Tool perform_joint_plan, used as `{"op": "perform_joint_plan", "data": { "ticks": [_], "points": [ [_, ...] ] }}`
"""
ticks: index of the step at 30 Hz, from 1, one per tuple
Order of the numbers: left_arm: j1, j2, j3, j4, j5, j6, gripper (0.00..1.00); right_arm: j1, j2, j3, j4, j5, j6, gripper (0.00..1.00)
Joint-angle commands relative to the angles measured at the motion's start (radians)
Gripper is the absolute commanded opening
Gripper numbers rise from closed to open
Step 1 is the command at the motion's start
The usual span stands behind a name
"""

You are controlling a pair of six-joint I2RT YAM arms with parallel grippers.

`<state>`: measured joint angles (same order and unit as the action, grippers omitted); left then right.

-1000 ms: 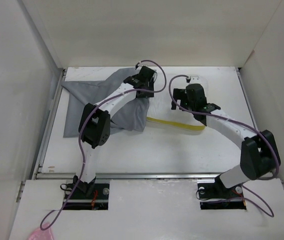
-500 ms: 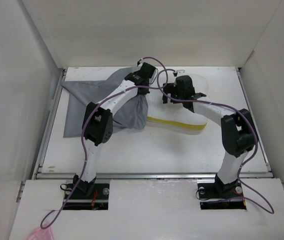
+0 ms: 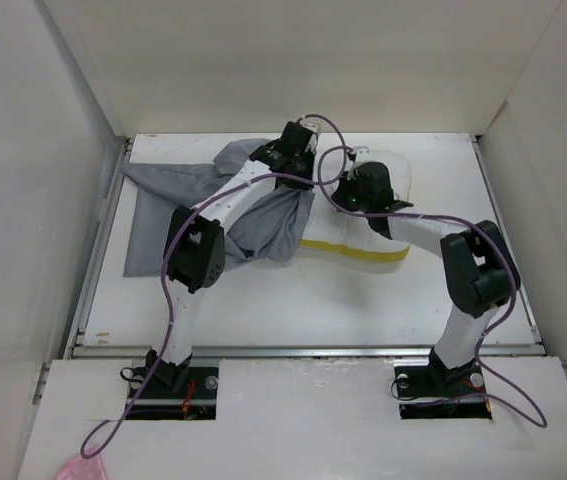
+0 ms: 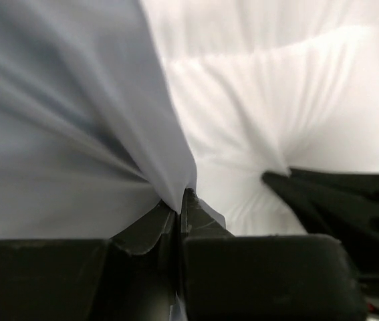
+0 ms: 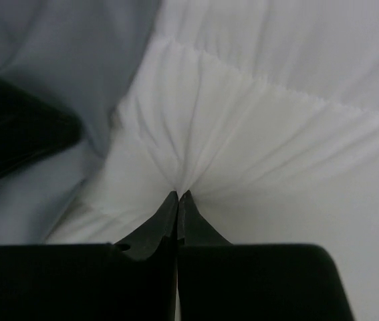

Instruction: Put the pillow into the pillowcase

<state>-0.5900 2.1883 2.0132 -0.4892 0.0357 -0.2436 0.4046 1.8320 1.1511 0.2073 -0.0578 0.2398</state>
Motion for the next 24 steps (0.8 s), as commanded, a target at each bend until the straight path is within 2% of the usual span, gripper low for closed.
{"op": "perform_joint_plan", "data": {
  "ticks": [1,6,10,13,16,19,20,21,22,23,24],
  "points": [
    [-0.044,-0.122,0.067,0.089,0.268,0.006,0.00,0.020,-0.181,-0.110,0.298,-0.160,0.065,0.00],
    [-0.096,-0.208,0.058,0.144,0.371,0.006,0.00,0.020,-0.348,-0.270,0.507,-0.156,0.176,0.00],
    [-0.152,-0.278,0.033,0.155,0.395,0.006,0.00,0.046,-0.358,-0.376,0.679,-0.093,0.260,0.00],
    [-0.177,-0.314,-0.046,0.188,0.431,-0.014,0.00,0.068,-0.347,-0.433,0.724,0.053,0.294,0.00],
    [-0.199,-0.375,-0.154,0.215,0.399,-0.025,0.00,0.077,-0.327,-0.479,0.756,0.162,0.305,0.00],
    [-0.199,-0.375,-0.226,0.228,0.372,-0.049,0.00,0.077,-0.298,-0.459,0.663,0.213,0.296,0.00],
    [-0.199,-0.375,-0.226,0.215,0.342,-0.062,0.08,0.077,-0.289,-0.459,0.641,0.213,0.285,0.04],
    [-0.199,-0.360,-0.226,0.201,0.325,-0.074,0.27,0.077,-0.289,-0.450,0.626,0.198,0.285,0.17],
    [-0.199,-0.360,-0.226,0.155,0.297,-0.074,0.54,0.077,-0.301,-0.450,0.610,0.188,0.285,0.27],
    [-0.199,-0.349,-0.217,0.134,0.227,-0.083,1.00,0.077,-0.327,-0.464,0.584,0.188,0.276,0.42],
    [-0.199,-0.349,-0.217,0.115,0.187,-0.083,1.00,0.077,-0.344,-0.464,0.558,0.188,0.276,0.58]
  ]
}}
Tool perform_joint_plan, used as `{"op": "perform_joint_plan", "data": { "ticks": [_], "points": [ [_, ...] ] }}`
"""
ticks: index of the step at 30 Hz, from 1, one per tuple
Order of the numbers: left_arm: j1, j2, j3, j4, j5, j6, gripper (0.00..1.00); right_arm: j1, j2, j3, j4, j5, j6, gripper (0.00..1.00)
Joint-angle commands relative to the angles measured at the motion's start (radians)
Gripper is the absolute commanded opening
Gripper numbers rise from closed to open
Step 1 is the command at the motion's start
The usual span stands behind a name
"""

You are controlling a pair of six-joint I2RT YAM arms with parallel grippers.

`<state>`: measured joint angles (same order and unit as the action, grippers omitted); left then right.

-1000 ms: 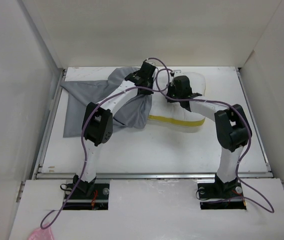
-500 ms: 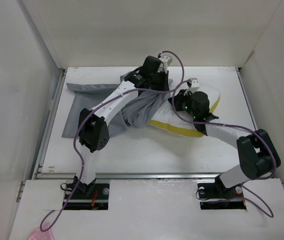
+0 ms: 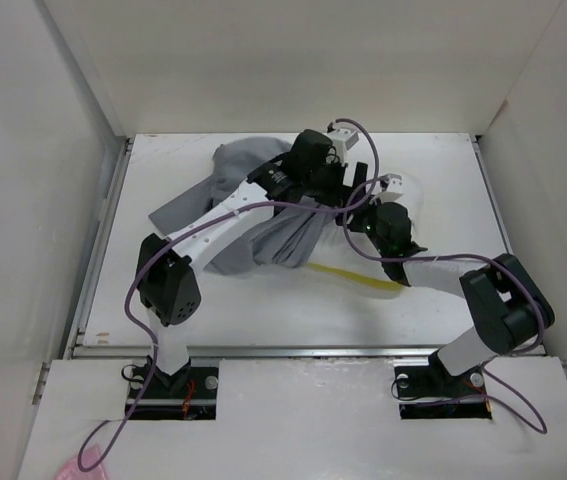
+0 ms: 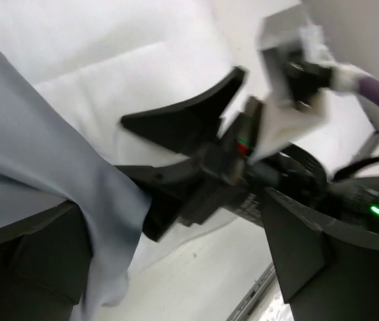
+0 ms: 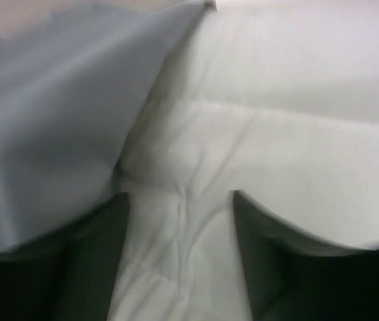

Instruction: Put the pillow into the pillowcase

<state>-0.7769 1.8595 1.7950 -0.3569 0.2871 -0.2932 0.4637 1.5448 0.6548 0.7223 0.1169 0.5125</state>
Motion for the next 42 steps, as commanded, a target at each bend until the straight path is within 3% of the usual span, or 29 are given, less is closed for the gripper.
{"op": "perform_joint_plan", "data": {
  "ticks": [1,4,5,6,9,14,15,19,21,25,28,34,37,42],
  "points": [
    [-0.012,-0.031,0.010,-0.045,-0.104,-0.044,1.00,0.018,-0.074,0.032,-0.004,0.023,-0.009,0.76],
    [-0.012,-0.107,-0.012,-0.056,-0.210,-0.053,1.00,0.018,-0.138,0.126,-0.303,0.081,-0.070,0.84],
    [-0.012,-0.140,-0.060,-0.056,-0.230,-0.066,1.00,0.018,-0.152,0.172,-0.372,0.095,-0.098,0.92],
    [-0.012,-0.175,-0.094,-0.038,-0.285,-0.076,1.00,0.027,-0.167,0.193,-0.529,0.125,-0.107,0.93],
    [-0.012,-0.334,-0.273,0.001,-0.344,-0.136,1.00,0.067,-0.241,0.204,-0.717,0.177,-0.176,0.98],
    [-0.021,-0.616,-0.658,0.094,-0.373,-0.305,1.00,0.139,-0.339,0.171,-0.903,0.179,-0.174,1.00],
    [-0.030,-0.647,-0.769,0.116,-0.373,-0.337,1.00,0.156,-0.351,0.161,-0.926,0.238,-0.151,1.00],
    [-0.051,-0.734,-0.990,0.203,-0.355,-0.455,1.00,0.179,-0.414,0.126,-0.949,0.239,-0.141,1.00],
    [-0.051,-0.711,-1.032,0.234,-0.376,-0.477,1.00,0.179,-0.423,0.126,-0.949,0.239,-0.141,1.00],
    [-0.003,-0.550,-1.019,0.291,-0.416,-0.427,1.00,0.179,-0.423,0.135,-0.949,0.239,-0.163,1.00],
    [0.054,-0.409,-0.915,0.280,-0.425,-0.365,1.00,0.188,-0.423,0.144,-0.959,0.211,-0.216,1.00],
    [0.249,-0.309,-0.701,0.214,-0.535,-0.155,1.00,0.236,-0.374,0.190,-0.969,0.202,-0.331,1.00],
    [0.378,-0.290,-0.613,0.217,-0.481,-0.060,1.00,0.259,-0.301,0.229,-0.960,0.217,-0.420,1.00],
    [0.393,-0.296,-0.552,0.216,-0.373,0.063,1.00,0.279,-0.146,0.324,-0.881,0.217,-0.537,1.00]
  ]
}}
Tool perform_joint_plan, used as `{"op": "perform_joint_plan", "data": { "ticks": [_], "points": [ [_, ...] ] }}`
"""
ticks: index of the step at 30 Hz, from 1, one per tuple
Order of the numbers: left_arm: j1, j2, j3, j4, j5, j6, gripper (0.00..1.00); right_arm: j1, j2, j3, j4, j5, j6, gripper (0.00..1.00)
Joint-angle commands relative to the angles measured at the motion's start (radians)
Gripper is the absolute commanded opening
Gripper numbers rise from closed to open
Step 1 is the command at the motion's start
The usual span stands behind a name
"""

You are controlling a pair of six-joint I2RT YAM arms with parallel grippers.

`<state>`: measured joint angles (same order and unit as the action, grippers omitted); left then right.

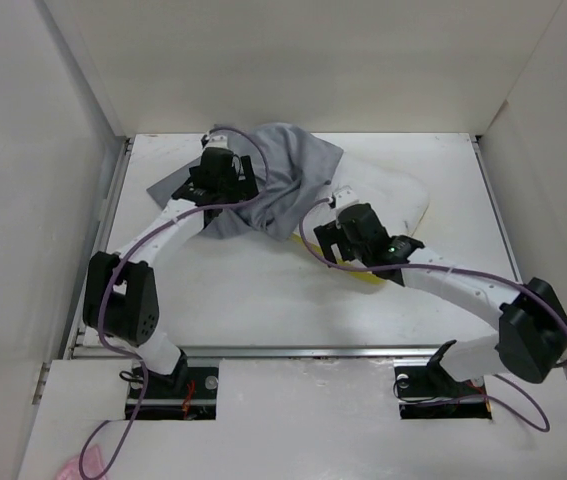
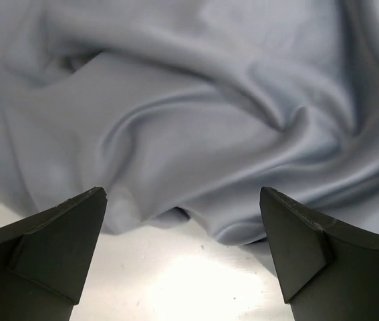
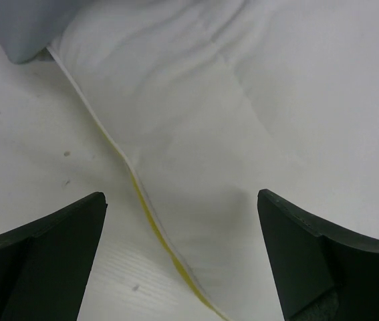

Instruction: Put the pillow into the pillowcase

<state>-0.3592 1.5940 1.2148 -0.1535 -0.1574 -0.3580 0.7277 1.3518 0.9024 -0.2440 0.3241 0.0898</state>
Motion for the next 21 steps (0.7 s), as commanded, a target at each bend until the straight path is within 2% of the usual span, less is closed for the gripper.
{"op": "perform_joint_plan", "data": {
  "ticks": [1,6,8,12,14,18,19,21],
  "points": [
    [-0.043,-0.046,-0.015,0.044,0.091,0.128,1.00,0.015,0.068,0.076,0.107,0.010,-0.131,1.00],
    [-0.110,-0.137,-0.188,0.132,0.194,0.065,1.00,0.015,0.210,0.142,0.169,0.026,-0.199,1.00],
    [-0.154,-0.167,-0.268,0.152,0.179,0.038,1.00,0.015,0.276,0.154,0.169,0.015,-0.220,1.00],
    [-0.193,-0.201,-0.377,0.213,0.199,-0.024,1.00,0.015,0.391,0.261,0.080,0.048,-0.191,0.99],
    [-0.207,-0.212,-0.403,0.239,0.179,-0.039,1.00,-0.011,0.446,0.300,0.020,0.029,-0.162,0.92],
    [-0.216,-0.146,-0.402,0.304,0.179,-0.059,1.00,-0.034,0.445,0.325,0.008,-0.017,-0.141,0.25],
    [-0.216,-0.125,-0.387,0.331,0.179,-0.059,1.00,-0.043,0.428,0.294,0.027,-0.078,-0.140,0.00],
    [-0.225,-0.070,-0.367,0.357,0.190,-0.068,1.00,-0.053,0.373,0.280,0.083,-0.147,-0.140,0.00]
  ]
}}
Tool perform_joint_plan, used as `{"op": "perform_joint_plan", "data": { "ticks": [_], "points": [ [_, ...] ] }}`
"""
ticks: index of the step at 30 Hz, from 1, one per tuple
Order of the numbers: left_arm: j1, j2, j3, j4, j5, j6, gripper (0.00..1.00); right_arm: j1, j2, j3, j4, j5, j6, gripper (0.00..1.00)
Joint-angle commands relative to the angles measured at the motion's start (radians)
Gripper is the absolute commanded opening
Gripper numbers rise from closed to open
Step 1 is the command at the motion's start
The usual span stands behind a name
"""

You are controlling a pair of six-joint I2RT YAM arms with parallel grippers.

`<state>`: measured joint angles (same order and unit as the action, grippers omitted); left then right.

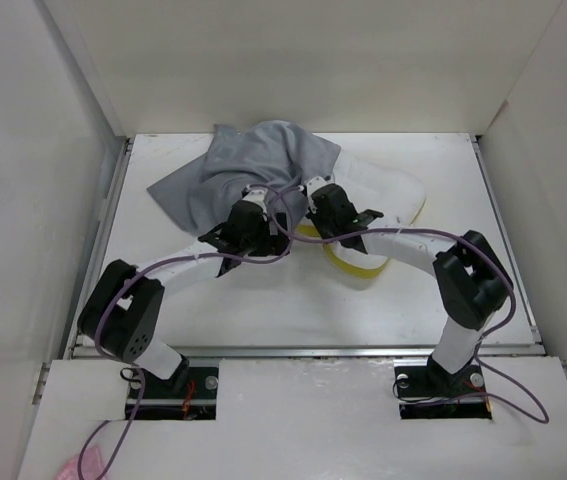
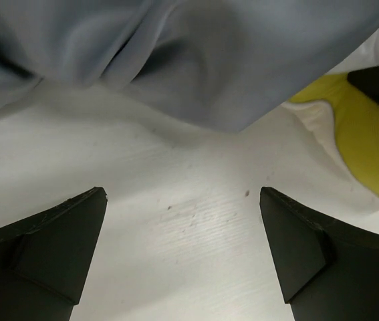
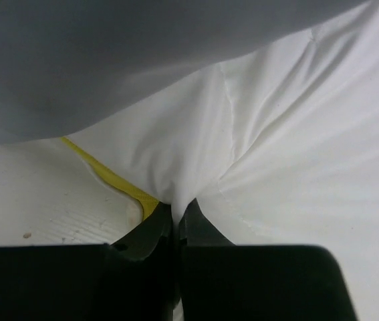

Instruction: Put the pillow into the pillowcase

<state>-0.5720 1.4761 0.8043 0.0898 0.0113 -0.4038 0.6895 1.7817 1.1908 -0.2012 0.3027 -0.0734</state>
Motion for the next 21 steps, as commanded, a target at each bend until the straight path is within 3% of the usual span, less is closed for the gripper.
{"op": "perform_joint_plan", "data": {
  "ticks": [1,9,11,15,16,19,20,21],
  "points": [
    [-0.022,0.062,0.061,0.140,0.021,-0.023,1.00,-0.015,-0.071,-0.017,0.040,-0.176,0.023,0.00],
    [-0.040,0.150,0.180,0.113,-0.118,-0.021,0.92,-0.015,-0.166,0.032,0.020,-0.255,0.023,0.00],
    [-0.049,0.164,0.209,0.081,-0.210,-0.035,0.88,-0.015,-0.180,0.041,0.020,-0.267,0.023,0.00],
    [-0.049,0.185,0.286,-0.066,-0.376,-0.063,0.61,-0.024,-0.202,0.041,0.002,-0.246,0.033,0.00],
    [-0.049,0.185,0.297,-0.076,-0.390,-0.063,0.49,-0.024,-0.202,0.041,0.002,-0.246,0.034,0.00],
    [-0.049,0.176,0.320,-0.134,-0.408,-0.063,0.25,-0.024,-0.202,0.050,0.002,-0.231,0.055,0.00],
    [-0.058,0.162,0.320,-0.150,-0.399,-0.063,0.10,-0.024,-0.202,0.050,0.015,-0.231,0.055,0.00],
    [-0.058,0.141,0.320,-0.162,-0.399,-0.063,0.04,-0.024,-0.202,0.061,0.025,-0.220,0.079,0.00]
  ]
}}
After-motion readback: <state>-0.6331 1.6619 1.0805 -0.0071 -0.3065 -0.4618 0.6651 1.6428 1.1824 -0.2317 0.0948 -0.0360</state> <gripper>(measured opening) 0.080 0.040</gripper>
